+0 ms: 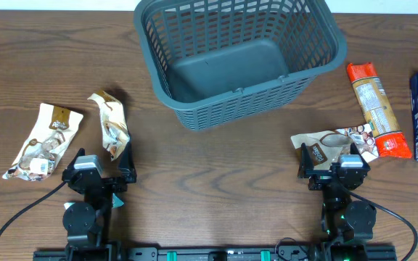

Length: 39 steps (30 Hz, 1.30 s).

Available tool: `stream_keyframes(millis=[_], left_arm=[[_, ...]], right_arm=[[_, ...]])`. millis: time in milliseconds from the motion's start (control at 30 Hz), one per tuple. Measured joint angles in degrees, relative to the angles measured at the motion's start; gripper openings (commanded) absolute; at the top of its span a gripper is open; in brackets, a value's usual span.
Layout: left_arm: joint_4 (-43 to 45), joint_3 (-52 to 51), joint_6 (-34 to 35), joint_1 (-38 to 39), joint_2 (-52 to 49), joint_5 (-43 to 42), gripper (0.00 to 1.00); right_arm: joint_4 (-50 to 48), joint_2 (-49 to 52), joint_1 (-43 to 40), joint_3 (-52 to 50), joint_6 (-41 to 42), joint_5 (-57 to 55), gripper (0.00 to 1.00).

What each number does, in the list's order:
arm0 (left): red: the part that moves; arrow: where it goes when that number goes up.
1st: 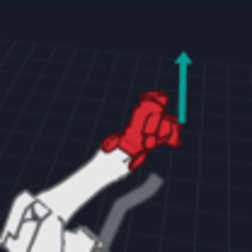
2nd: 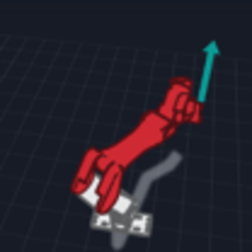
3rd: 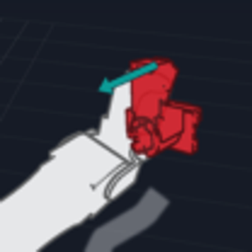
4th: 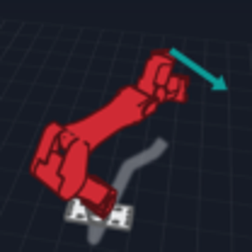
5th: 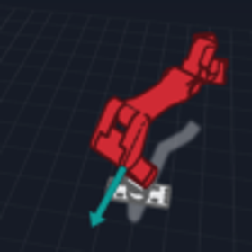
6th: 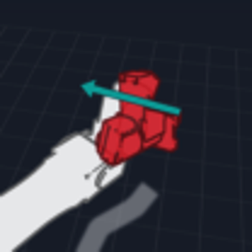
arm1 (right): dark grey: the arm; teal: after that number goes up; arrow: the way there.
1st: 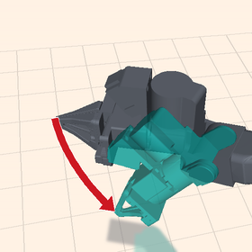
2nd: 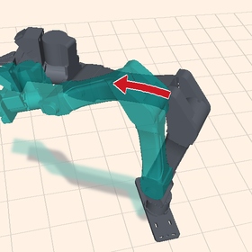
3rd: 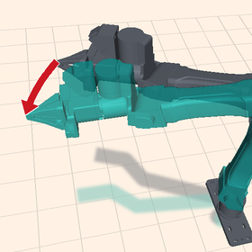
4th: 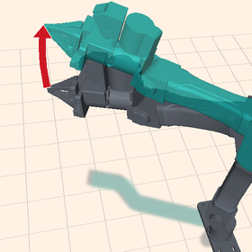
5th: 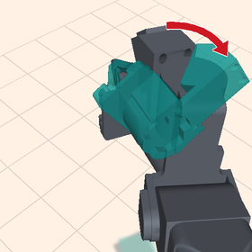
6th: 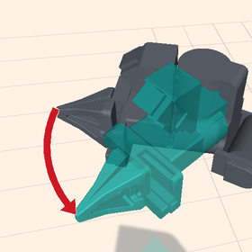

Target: Pack container

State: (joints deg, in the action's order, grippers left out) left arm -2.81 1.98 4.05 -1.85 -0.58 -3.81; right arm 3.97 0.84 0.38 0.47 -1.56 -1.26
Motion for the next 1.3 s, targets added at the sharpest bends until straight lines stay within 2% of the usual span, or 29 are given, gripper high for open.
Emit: stream_keyframes(millis=[1300], left_arm=[[0.0, 0.0, 0.0, 0.0, 0.0, 0.0, 0.99]], right_arm=[[0.0, 0.2, 0.0, 0.0, 1.0, 0.5, 0.99]])
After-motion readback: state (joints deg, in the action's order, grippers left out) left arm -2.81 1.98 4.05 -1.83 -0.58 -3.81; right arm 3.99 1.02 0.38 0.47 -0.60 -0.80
